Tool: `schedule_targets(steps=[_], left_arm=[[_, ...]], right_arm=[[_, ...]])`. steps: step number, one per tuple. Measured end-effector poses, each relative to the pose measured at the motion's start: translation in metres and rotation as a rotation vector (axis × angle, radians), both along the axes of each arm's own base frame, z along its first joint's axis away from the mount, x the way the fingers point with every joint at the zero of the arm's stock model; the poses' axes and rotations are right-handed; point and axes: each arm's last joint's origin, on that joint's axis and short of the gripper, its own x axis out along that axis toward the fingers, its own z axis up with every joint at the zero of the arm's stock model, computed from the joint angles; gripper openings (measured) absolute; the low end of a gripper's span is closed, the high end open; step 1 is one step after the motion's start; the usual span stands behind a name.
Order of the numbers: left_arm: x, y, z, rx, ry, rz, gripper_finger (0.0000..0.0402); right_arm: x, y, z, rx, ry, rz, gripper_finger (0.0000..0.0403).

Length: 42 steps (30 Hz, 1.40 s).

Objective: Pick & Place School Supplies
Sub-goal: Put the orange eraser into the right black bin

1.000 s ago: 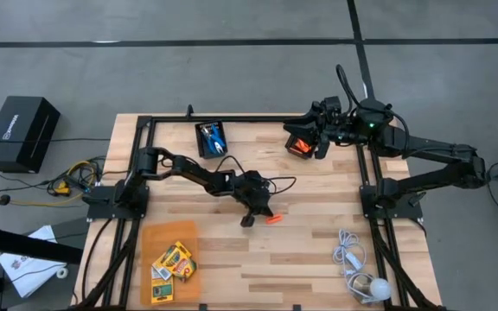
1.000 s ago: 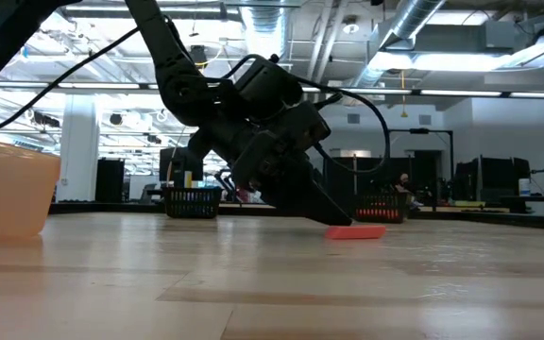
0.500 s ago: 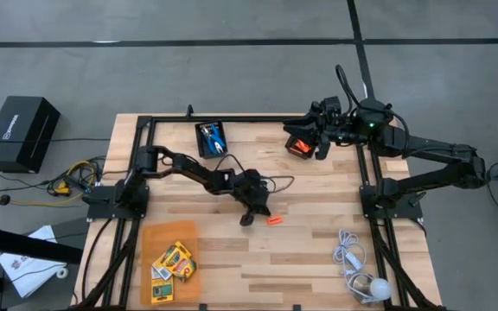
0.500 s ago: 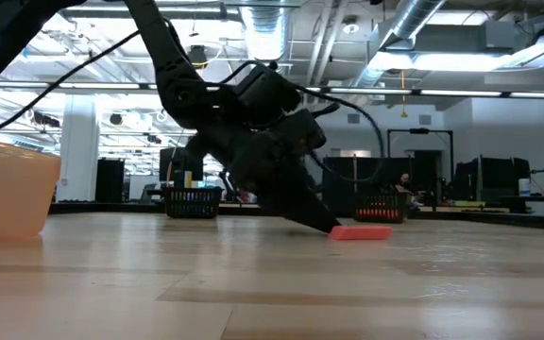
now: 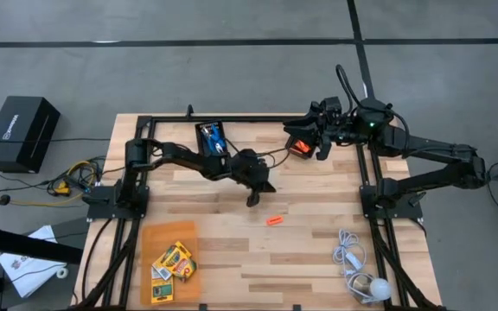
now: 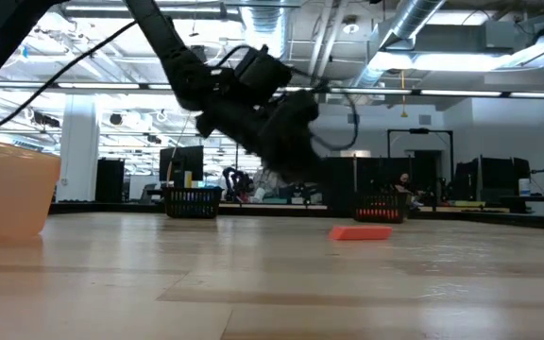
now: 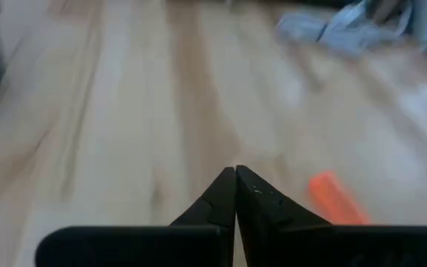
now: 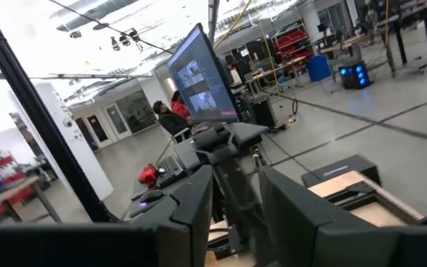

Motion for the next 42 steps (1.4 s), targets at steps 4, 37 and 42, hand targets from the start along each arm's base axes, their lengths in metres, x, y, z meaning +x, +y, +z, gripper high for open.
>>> schedule_targets(steps=[4, 37, 42], left_arm=[[0.010, -0.012, 0.018, 0.004, -0.063, -0.038, 0.0004], [0.023, -0.052, 0.032, -0.086, -0.072, -0.047, 0.0004], [0.023, -0.053, 0.032, -0.087, -0.074, -0.067, 0.0004]], right_arm=[[0.000, 0.000, 0.001, -0.064, -0.008, -0.009, 0.0107], [-0.004, -0.012, 0.003, -0.117, -0.030, 0.006, 0.0107], [-0.004, -0.013, 0.004, -0.118, -0.030, -0.001, 0.0107]])
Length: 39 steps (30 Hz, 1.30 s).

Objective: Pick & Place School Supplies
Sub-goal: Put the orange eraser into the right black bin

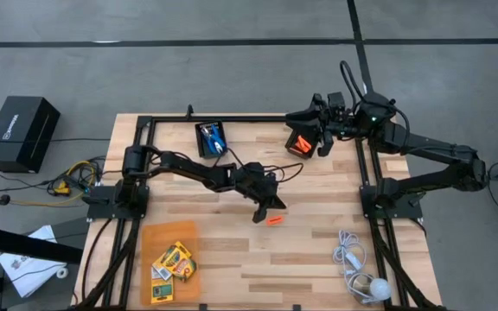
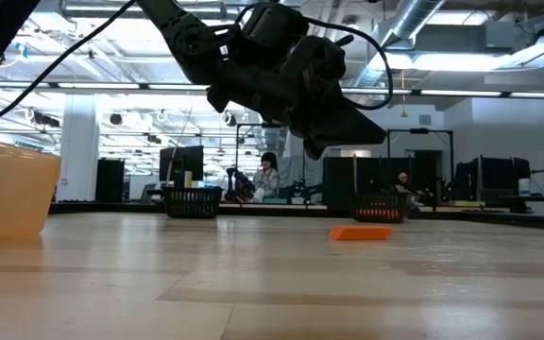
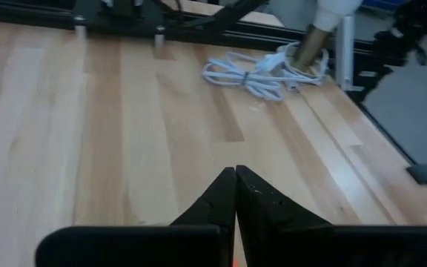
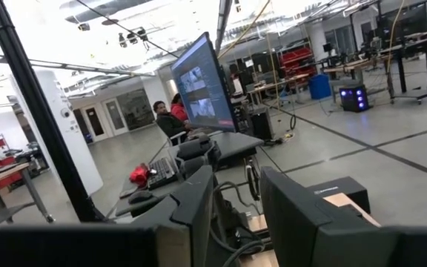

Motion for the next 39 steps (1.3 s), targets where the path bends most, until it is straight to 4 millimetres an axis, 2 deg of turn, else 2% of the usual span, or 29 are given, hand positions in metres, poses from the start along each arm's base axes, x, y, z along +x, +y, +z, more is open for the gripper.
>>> schedule_targets(steps=[12, 19, 25, 39], left_arm=[[-0.003, 0.019, 0.001, 0.000, -0.039, -0.141, 0.0004], [-0.003, 0.023, 0.001, 0.007, -0.042, -0.134, 0.0004], [-0.002, 0.024, 0.001, 0.011, -0.031, -0.071, 0.0004], [-0.003, 0.043, 0.001, -0.027, 0.000, 0.078, 0.0004]], right_arm=[[-0.001, -0.002, -0.001, 0.012, 0.005, -0.012, 0.0107], [0.000, -0.002, -0.004, 0.023, 0.036, -0.011, 0.0107], [0.000, -0.003, -0.004, 0.009, 0.037, -0.016, 0.0107], [-0.002, -0.010, -0.004, -0.075, 0.041, -0.058, 0.0107]])
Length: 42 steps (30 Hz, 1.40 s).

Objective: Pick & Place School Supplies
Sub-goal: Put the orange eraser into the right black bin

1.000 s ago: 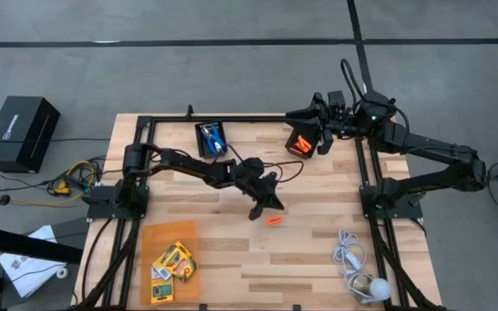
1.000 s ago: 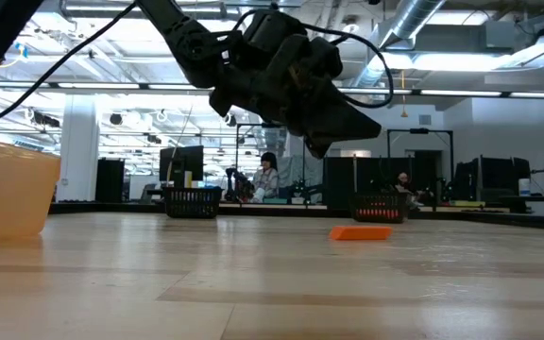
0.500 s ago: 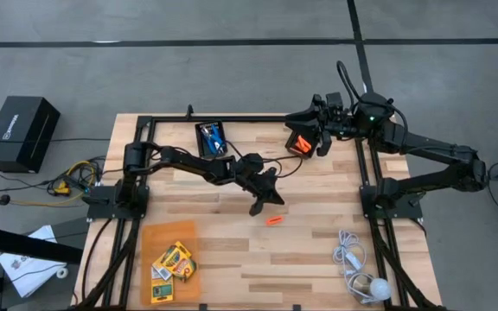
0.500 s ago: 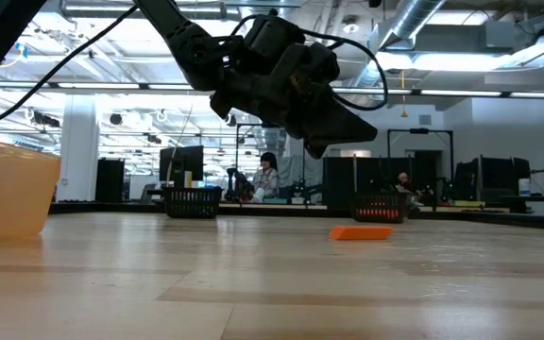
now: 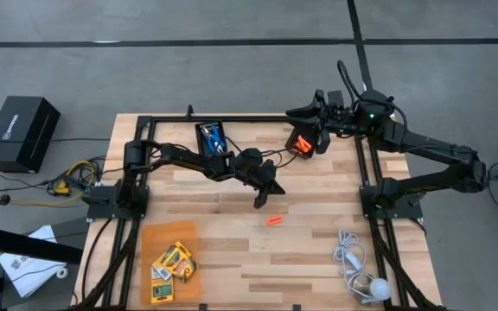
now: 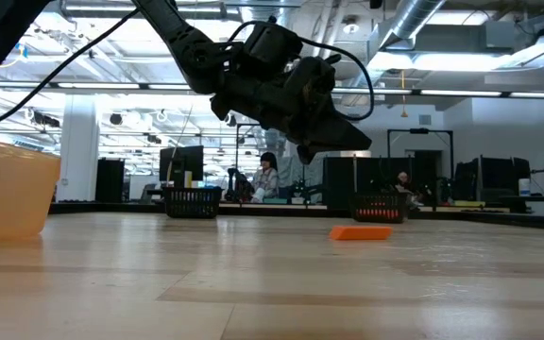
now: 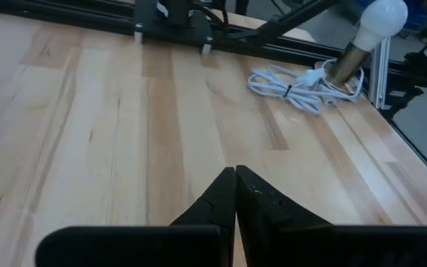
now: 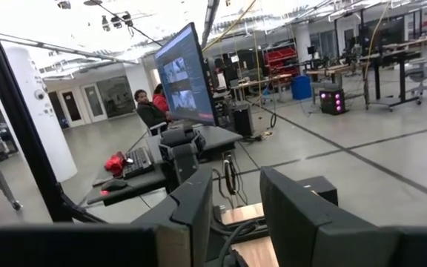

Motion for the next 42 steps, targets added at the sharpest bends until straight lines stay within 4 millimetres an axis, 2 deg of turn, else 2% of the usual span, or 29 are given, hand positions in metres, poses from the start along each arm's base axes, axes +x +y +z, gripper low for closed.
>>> schedule_targets(steps=[7, 14, 26, 39, 42], left_arm=[[0.000, 0.004, 0.000, -0.001, 0.001, 0.011, 0.0004], [0.000, -0.004, 0.000, 0.003, 0.001, -0.006, 0.0004], [0.000, -0.003, 0.000, 0.000, 0.001, -0.004, 0.0004], [0.004, -0.001, 0.008, -0.030, -0.080, 0.018, 0.0004], [0.007, 0.000, -0.002, -0.046, -0.084, 0.037, 0.0004]], right_arm=[[0.000, 0.000, 0.000, -0.009, 0.001, 0.000, 0.0107], [0.000, 0.000, 0.000, -0.006, 0.001, 0.000, 0.0107], [0.000, 0.000, 0.000, -0.005, 0.001, 0.001, 0.0107], [0.000, 0.000, 0.000, -0.005, 0.000, 0.001, 0.0107], [0.000, 0.000, 0.000, -0.005, 0.000, 0.001, 0.0107]])
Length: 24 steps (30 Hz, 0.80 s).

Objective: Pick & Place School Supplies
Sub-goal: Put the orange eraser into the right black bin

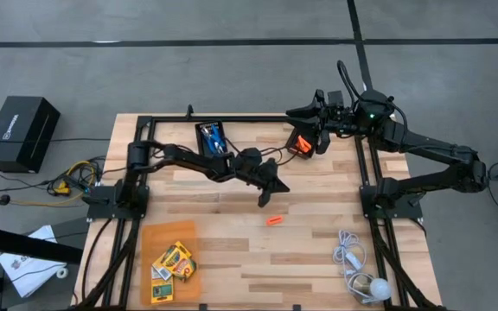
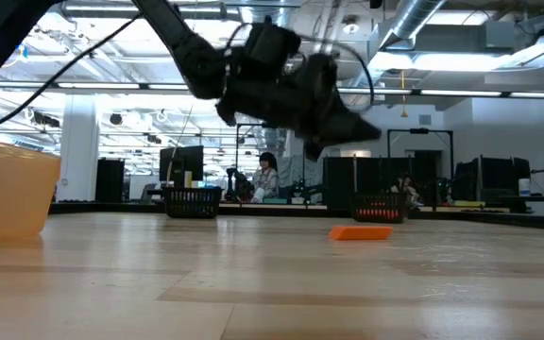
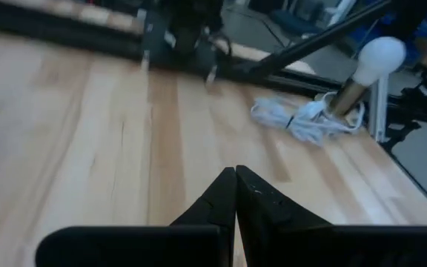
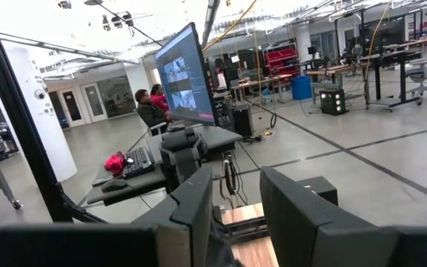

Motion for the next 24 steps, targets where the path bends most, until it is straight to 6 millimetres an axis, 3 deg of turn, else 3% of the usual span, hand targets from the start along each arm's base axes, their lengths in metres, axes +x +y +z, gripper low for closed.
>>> schedule_targets(steps=[4, 9, 17, 24], left_arm=[[0.005, -0.002, -0.032, -0.071, 0.035, 0.011, 0.0004], [0.008, -0.017, -0.043, -0.073, 0.033, -0.063, 0.0004], [-0.017, -0.029, -0.074, -0.109, 0.160, -0.156, 0.0004], [-0.023, -0.031, -0.075, -0.082, 0.151, -0.192, 0.0004]], right_arm=[[0.000, 0.000, 0.000, 0.004, 0.000, -0.001, 0.0107], [0.000, 0.000, 0.000, 0.004, 0.000, -0.002, 0.0107], [-0.001, -0.002, -0.001, 0.011, 0.007, -0.011, 0.0107], [-0.002, -0.007, -0.001, 0.012, 0.007, -0.033, 0.0107]])
